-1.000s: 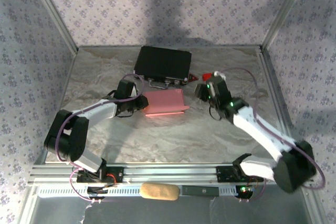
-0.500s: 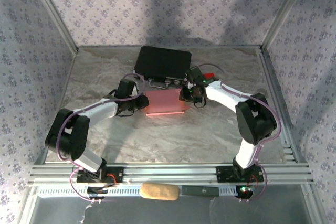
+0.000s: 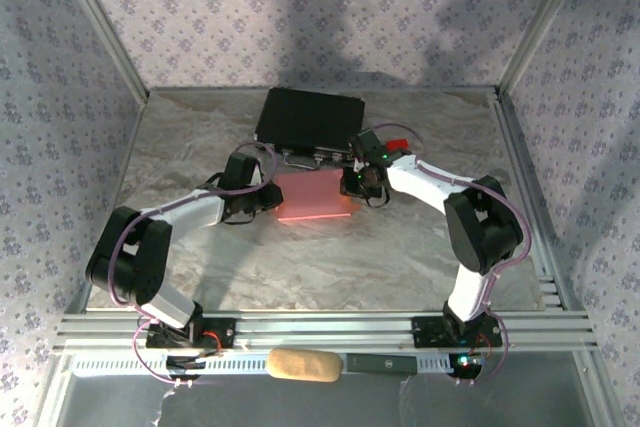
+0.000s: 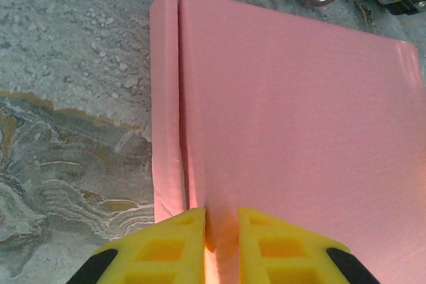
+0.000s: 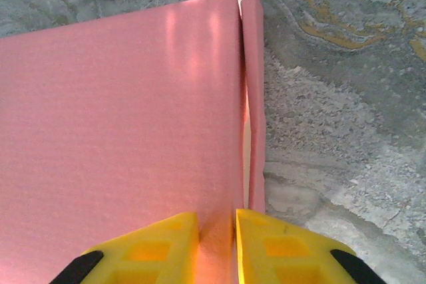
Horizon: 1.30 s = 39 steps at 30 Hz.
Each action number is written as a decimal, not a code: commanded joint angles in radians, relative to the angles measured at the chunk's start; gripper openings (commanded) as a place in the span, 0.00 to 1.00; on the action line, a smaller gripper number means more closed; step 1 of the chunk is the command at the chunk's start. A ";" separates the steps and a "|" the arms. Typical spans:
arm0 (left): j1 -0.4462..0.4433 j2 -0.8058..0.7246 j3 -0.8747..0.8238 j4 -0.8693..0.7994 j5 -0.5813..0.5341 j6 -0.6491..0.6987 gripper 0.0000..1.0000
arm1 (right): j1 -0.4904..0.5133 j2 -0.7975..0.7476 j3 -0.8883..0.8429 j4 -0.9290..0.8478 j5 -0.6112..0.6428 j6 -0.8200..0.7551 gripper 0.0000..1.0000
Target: Fold the paper box
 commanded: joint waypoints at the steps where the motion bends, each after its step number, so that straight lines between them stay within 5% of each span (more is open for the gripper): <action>1: -0.008 0.028 -0.037 -0.018 -0.012 0.013 0.13 | 0.014 0.016 0.002 -0.011 -0.008 0.013 0.22; 13: -0.025 0.044 -0.051 -0.019 -0.046 0.020 0.11 | 0.025 0.036 -0.018 0.009 0.013 0.030 0.13; 23: -0.098 0.000 0.000 -0.156 -0.214 0.054 0.15 | 0.049 0.042 -0.018 -0.056 0.128 0.018 0.09; 32: -0.101 -0.144 0.041 -0.231 -0.236 0.050 0.30 | 0.056 0.017 -0.001 -0.084 0.135 -0.016 0.16; 39: -0.024 -0.101 0.012 -0.157 -0.104 0.066 0.32 | 0.046 -0.038 -0.007 -0.098 0.131 -0.045 0.25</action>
